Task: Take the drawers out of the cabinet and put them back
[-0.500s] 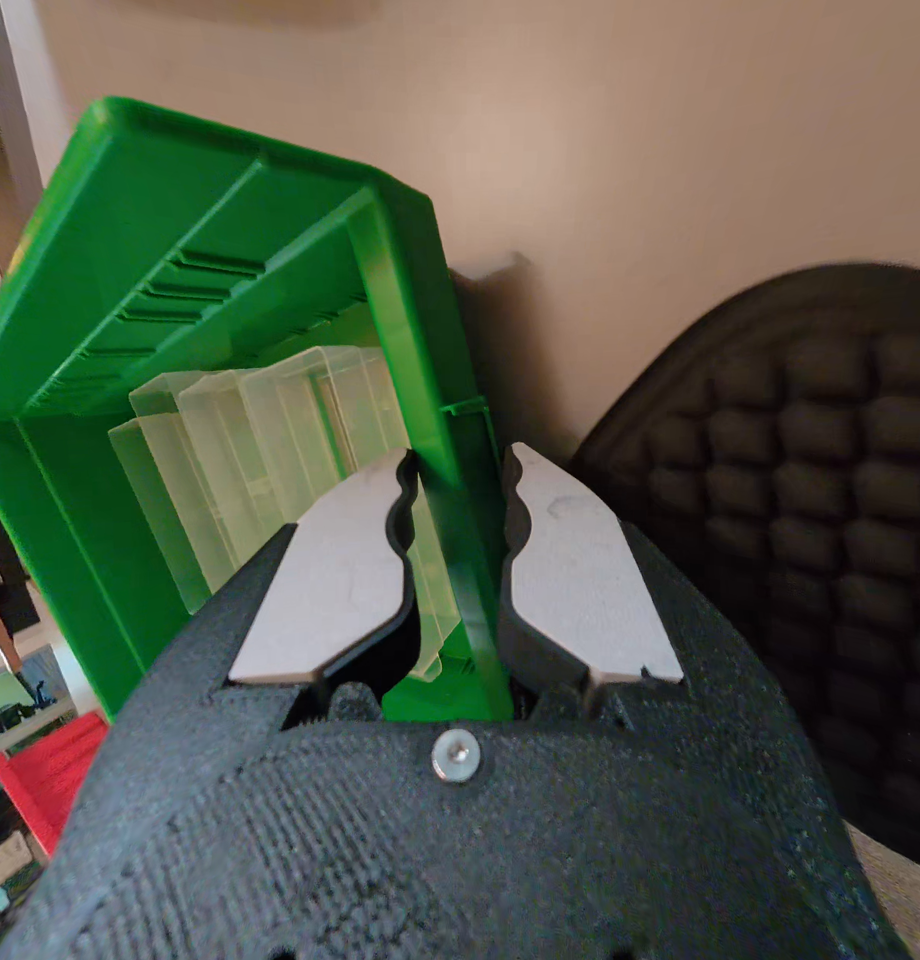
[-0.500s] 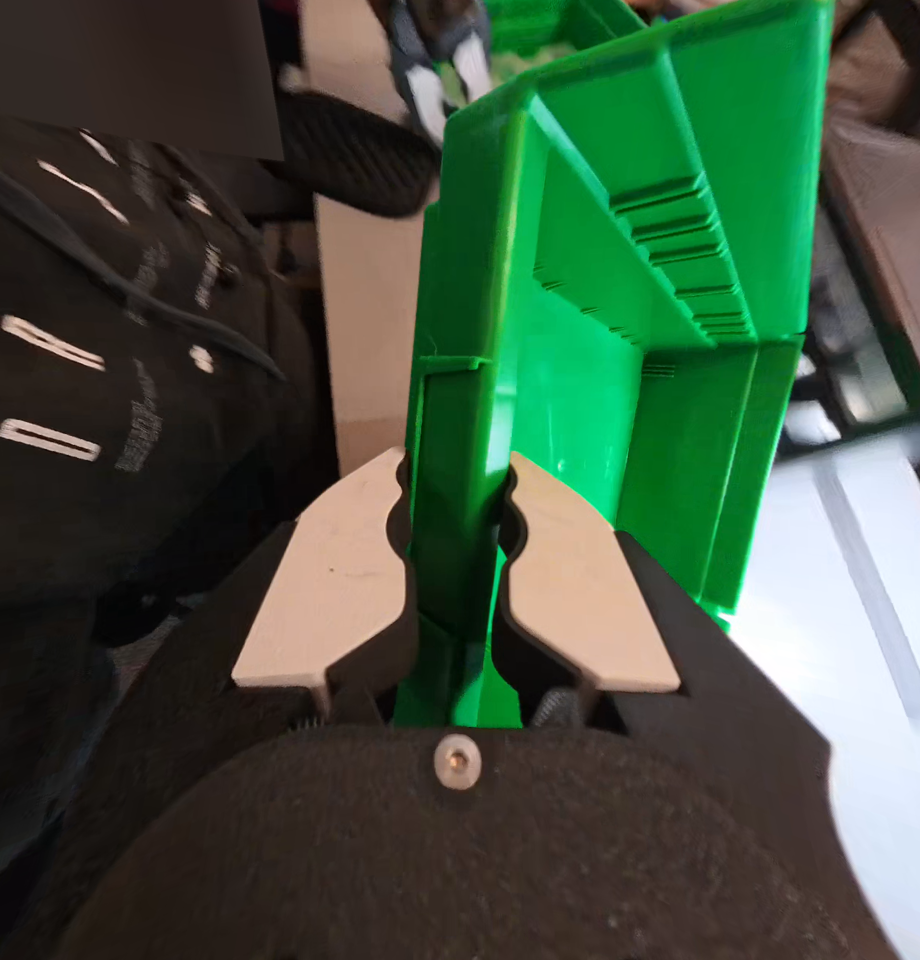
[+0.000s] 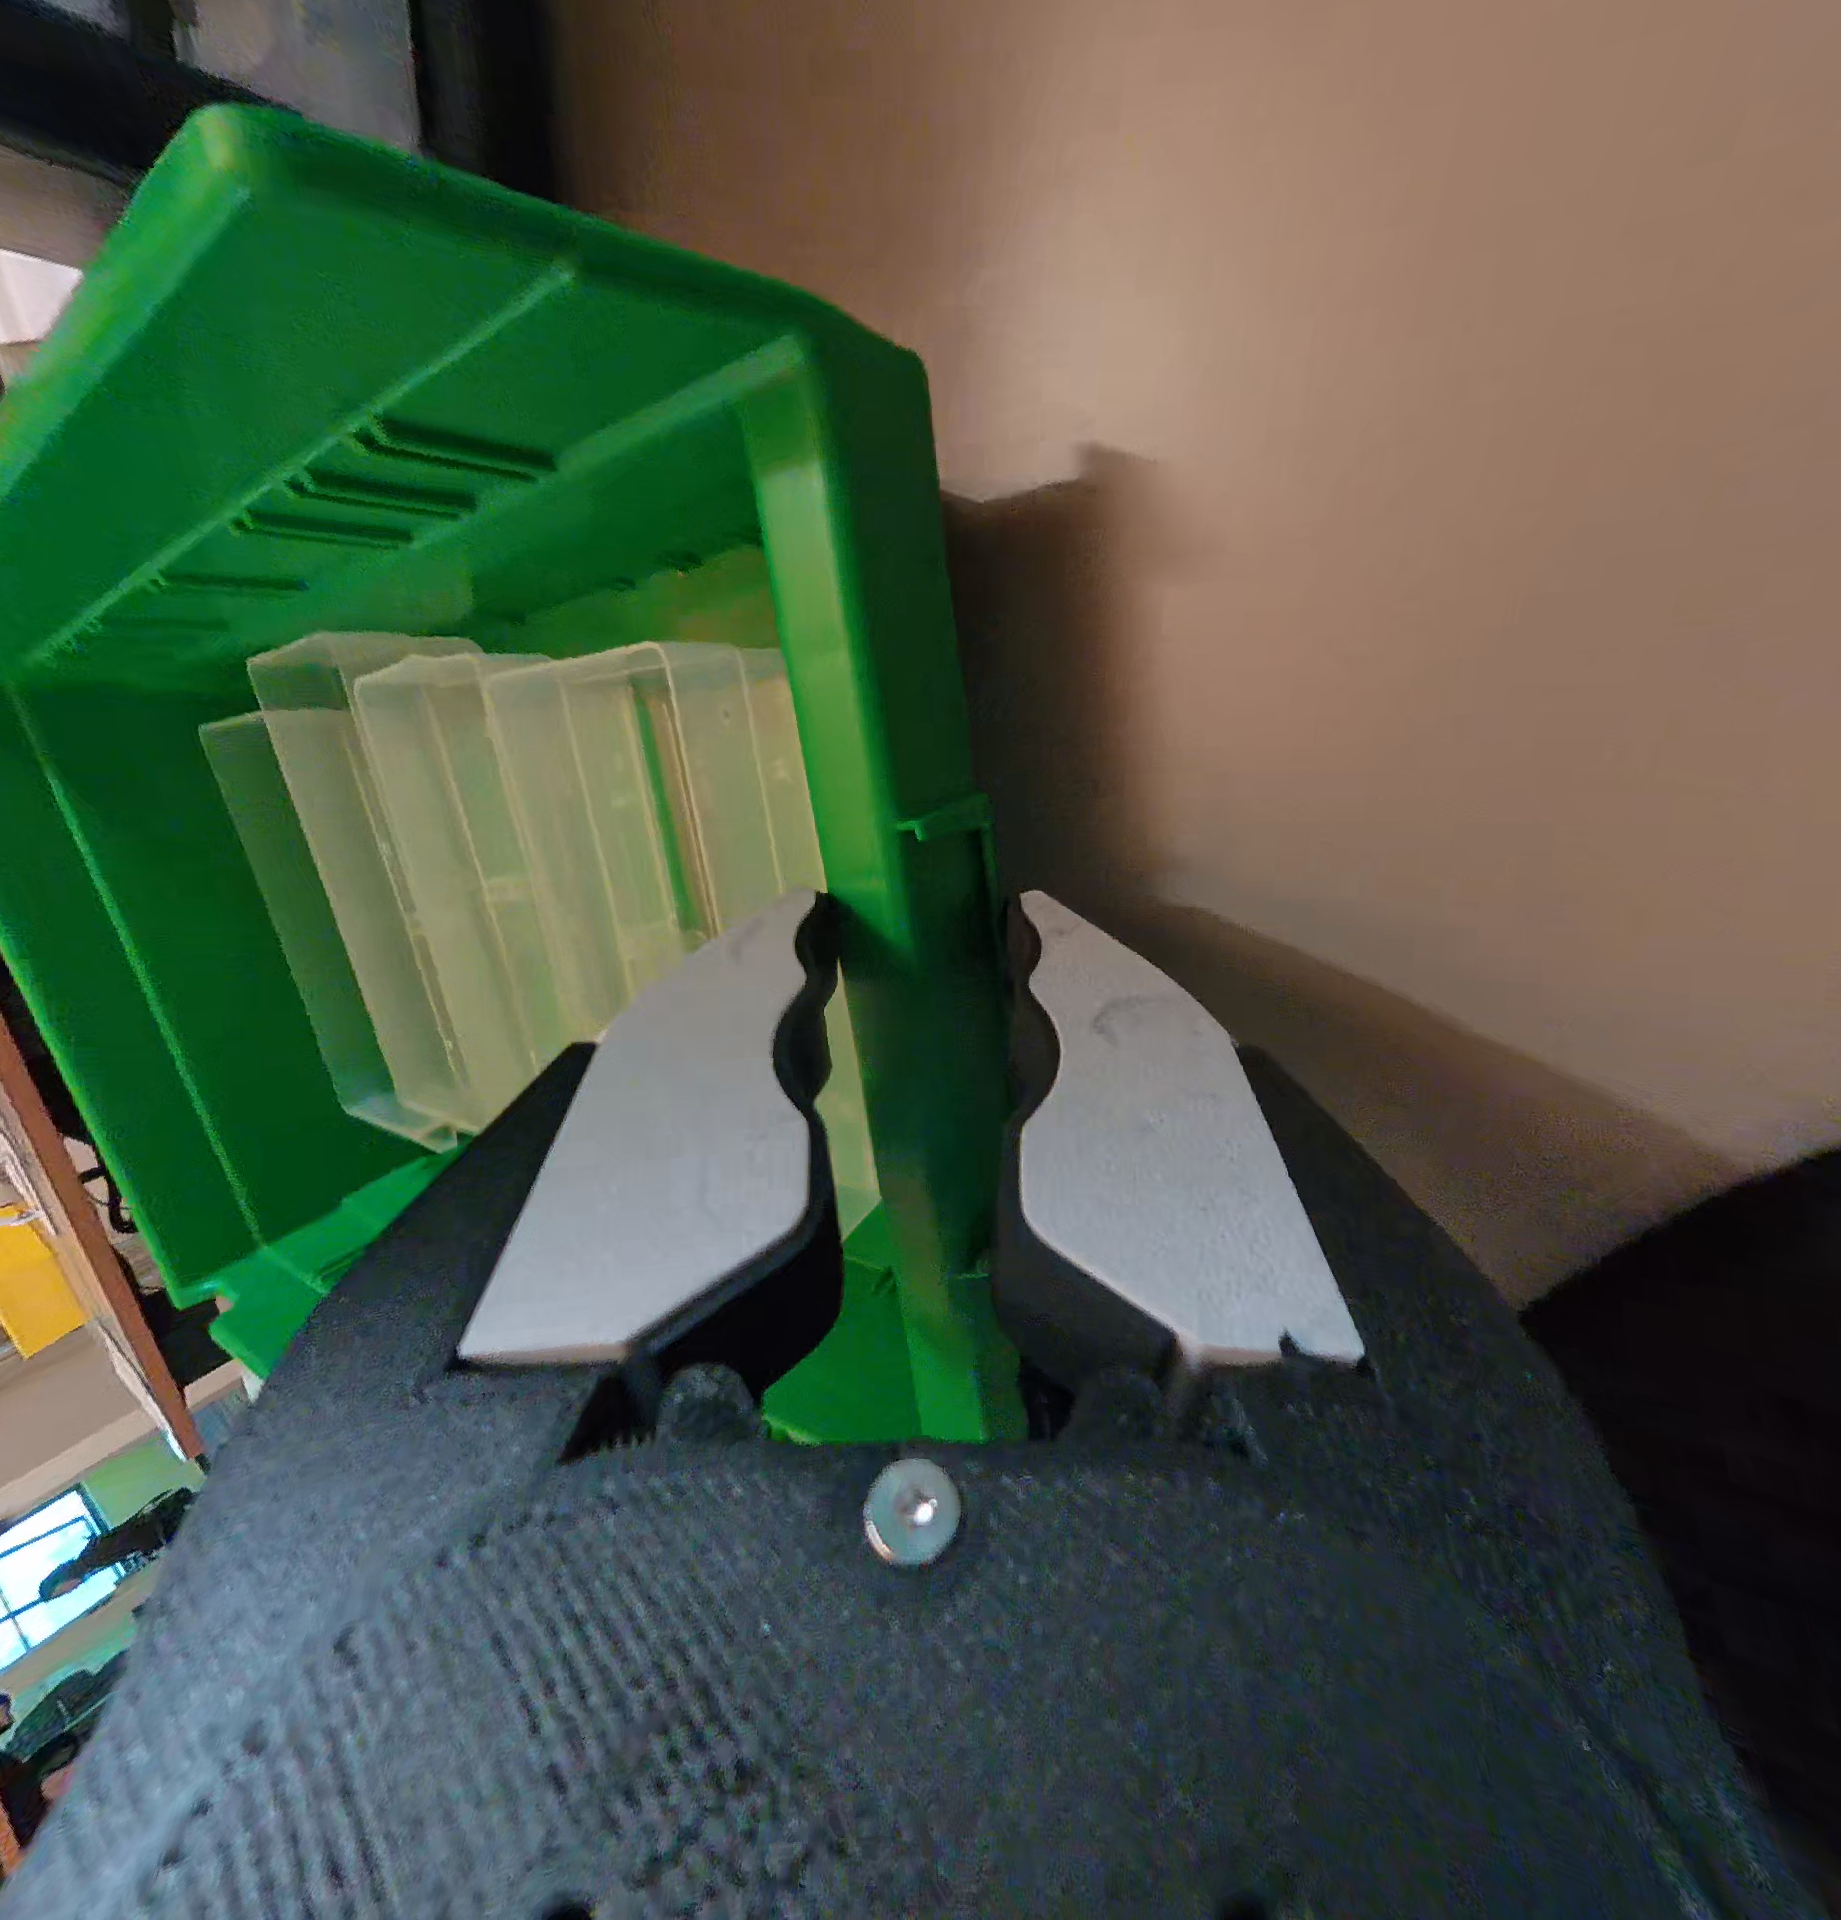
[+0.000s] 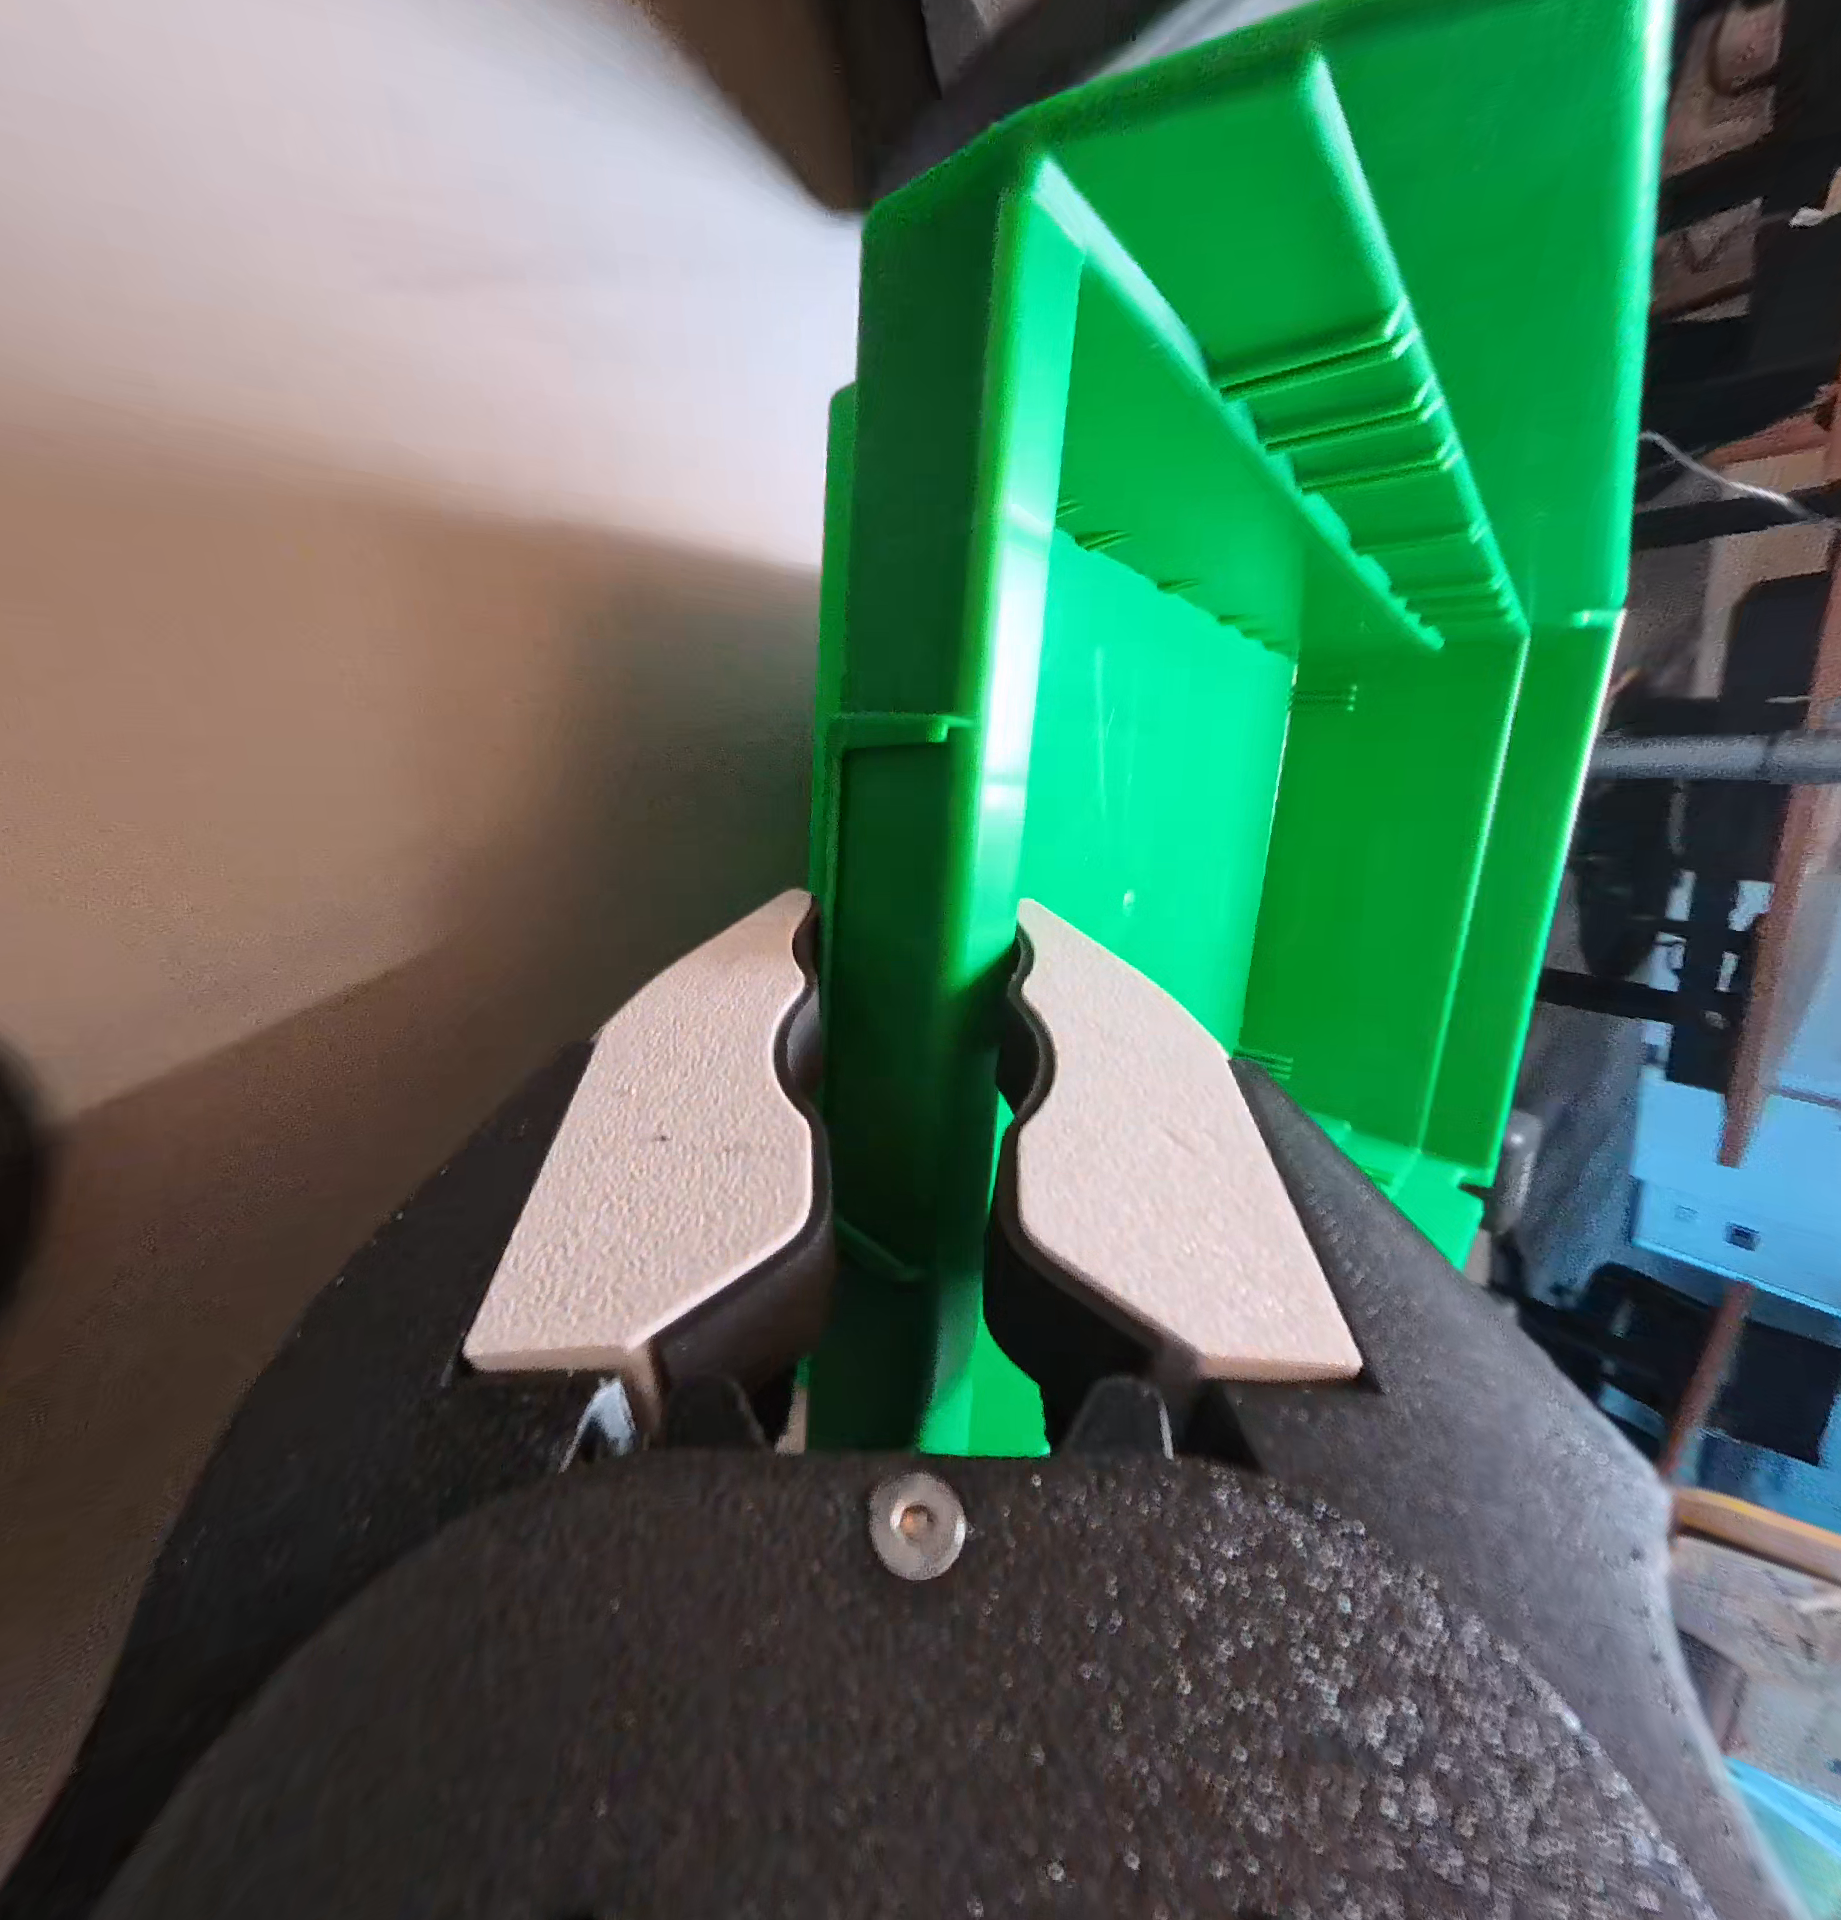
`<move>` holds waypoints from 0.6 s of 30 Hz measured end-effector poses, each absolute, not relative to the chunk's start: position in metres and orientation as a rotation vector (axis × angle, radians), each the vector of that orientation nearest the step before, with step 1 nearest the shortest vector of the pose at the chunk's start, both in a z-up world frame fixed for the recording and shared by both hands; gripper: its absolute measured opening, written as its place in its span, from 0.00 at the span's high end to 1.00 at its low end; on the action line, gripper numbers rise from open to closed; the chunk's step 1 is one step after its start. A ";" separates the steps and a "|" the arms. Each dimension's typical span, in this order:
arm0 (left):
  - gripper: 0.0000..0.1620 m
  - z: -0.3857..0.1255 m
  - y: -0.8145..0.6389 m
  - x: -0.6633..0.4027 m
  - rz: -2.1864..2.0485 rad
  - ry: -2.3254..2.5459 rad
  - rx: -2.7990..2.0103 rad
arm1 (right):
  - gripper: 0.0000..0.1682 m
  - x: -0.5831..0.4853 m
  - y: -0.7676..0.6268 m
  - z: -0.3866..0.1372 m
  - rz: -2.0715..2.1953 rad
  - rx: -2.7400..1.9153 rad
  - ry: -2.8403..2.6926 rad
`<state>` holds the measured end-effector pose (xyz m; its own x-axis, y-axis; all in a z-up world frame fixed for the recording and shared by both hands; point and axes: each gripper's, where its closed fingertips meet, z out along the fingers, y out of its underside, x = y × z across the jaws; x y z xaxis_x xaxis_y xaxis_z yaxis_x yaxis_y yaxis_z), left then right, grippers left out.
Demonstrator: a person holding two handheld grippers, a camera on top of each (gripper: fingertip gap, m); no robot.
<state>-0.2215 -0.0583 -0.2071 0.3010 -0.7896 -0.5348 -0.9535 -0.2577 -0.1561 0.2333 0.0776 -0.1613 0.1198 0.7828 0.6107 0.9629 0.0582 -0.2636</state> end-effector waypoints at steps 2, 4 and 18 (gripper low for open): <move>0.81 -0.208 -0.048 -0.224 0.476 1.515 -2.123 | 0.82 0.234 0.106 -0.177 -0.429 -1.737 -1.698; 0.81 -0.208 -0.040 -0.224 0.442 1.480 -2.125 | 0.82 0.235 0.129 -0.190 -0.484 -1.714 -1.695; 0.81 -0.208 0.014 -0.234 0.402 1.292 -2.133 | 0.72 0.169 0.110 -0.113 0.147 -1.720 -1.289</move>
<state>-0.2341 0.0137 -0.2075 0.4791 -0.6925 -0.5393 -0.8762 -0.3414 -0.3400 0.1694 0.1102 -0.1130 0.4373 0.7980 0.4148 0.6841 0.0042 -0.7294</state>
